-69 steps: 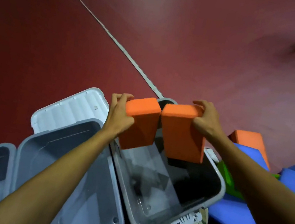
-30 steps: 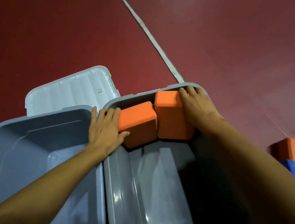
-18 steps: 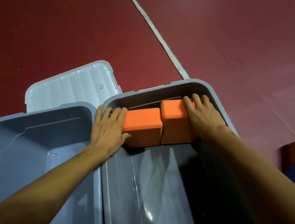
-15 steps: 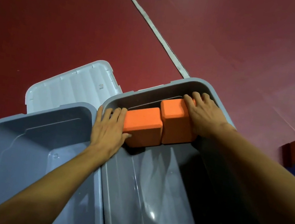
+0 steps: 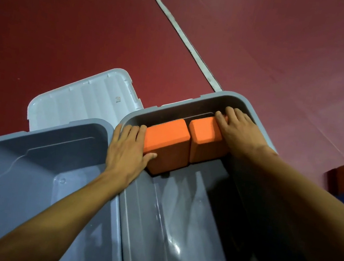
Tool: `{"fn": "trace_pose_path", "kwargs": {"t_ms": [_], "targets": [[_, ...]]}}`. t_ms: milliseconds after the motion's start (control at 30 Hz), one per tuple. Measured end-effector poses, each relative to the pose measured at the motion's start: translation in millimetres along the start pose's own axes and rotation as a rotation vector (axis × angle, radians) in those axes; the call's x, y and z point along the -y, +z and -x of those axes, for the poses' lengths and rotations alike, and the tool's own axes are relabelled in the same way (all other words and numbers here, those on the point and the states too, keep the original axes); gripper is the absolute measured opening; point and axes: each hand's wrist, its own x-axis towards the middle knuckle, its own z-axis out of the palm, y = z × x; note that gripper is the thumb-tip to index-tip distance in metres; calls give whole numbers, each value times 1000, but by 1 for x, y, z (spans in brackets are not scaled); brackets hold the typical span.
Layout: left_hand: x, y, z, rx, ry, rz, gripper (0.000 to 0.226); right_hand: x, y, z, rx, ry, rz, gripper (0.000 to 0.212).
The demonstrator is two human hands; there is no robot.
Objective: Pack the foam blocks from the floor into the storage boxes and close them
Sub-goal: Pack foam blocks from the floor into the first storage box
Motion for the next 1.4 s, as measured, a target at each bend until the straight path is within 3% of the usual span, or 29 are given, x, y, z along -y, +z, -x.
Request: {"fn": "trace_pose_path", "kwargs": {"t_ms": [233, 633, 800, 1033, 1400], "targets": [[-1, 2, -1, 7, 16, -15, 82, 26, -4, -36, -7, 215, -109, 56], [-3, 4, -6, 26, 80, -75, 86, 57, 40, -17, -91, 335, -142, 91], [-5, 5, -8, 68, 28, -78, 87, 65, 45, -10, -100, 341, -193, 103], [-8, 7, -12, 64, -5, -119, 85, 64, 43, -13, -93, 331, -202, 91], [-8, 7, -12, 89, -3, -86, 90, 45, 31, -8, 49, 263, -182, 98]]}}
